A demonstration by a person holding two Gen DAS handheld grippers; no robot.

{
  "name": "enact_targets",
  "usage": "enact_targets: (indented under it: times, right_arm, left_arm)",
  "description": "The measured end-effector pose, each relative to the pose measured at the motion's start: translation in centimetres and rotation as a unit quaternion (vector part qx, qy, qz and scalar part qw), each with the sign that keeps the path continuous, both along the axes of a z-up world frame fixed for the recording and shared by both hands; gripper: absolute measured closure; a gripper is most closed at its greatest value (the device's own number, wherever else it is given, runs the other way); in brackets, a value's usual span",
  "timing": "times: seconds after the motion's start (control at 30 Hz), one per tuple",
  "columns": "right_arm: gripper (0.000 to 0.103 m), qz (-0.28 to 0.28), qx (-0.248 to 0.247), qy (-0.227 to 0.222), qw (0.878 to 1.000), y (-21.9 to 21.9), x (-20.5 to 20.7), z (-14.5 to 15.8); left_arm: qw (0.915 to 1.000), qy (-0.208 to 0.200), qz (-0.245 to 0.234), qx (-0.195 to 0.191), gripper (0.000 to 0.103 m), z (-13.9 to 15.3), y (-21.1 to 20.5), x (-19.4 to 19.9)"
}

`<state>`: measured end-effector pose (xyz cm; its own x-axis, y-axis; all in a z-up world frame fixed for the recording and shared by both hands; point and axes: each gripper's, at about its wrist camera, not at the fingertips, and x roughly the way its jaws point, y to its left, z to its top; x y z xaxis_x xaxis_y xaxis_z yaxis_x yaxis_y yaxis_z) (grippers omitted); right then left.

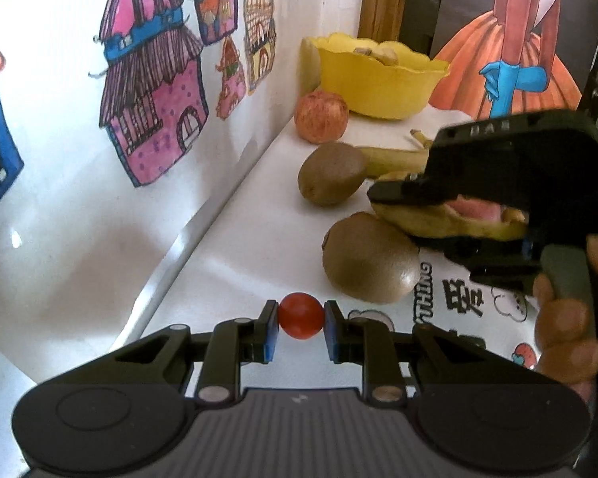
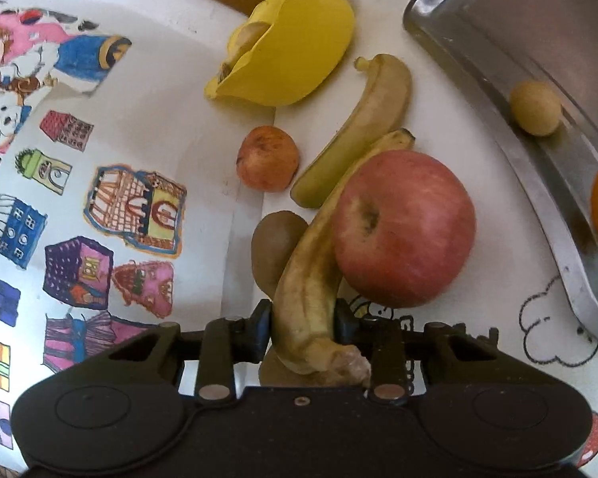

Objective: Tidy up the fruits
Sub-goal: 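Lift the banana with the right tool toward the tray while the left tool holds the tomato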

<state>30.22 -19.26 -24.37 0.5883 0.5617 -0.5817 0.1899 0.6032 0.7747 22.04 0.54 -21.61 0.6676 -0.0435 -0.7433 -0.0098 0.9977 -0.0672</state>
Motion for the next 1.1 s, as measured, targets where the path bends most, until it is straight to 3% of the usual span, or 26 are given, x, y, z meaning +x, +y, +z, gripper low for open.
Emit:
enact_targets:
  times: [0.2,0.4,0.7,0.83,1.1]
  right_arm:
    - [0.069,0.032,-0.047,-0.046,0.997,-0.2,-1.0,1.1]
    - [0.07,0.081,-0.107,-0.089,0.987,0.0,-2.0,2.0]
    - [0.063,0.053,-0.064,-0.058,0.995,-0.8,-1.5,0.8]
    - [0.067,0.017,-0.017,-0.037,0.999,-1.4,-1.1,-0.3]
    - [0.069,0.033,-0.038,-0.057,0.997,-1.3,-1.8,0.3]
  left_arm:
    - [0.9998,-0.017,0.008,0.0,0.077,1.1,0.1,-0.2]
    - [0.9997,-0.022,0.005,0.006,0.077,1.4,-0.4,-0.3]
    - [0.9997,-0.02,0.01,0.005,0.077,1.2,-0.6,-0.6]
    - [0.9995,-0.023,0.02,-0.004,0.077,1.4,-0.6,-0.4]
    - [0.999,-0.032,0.03,-0.009,0.077,2.0,-0.7,-0.6]
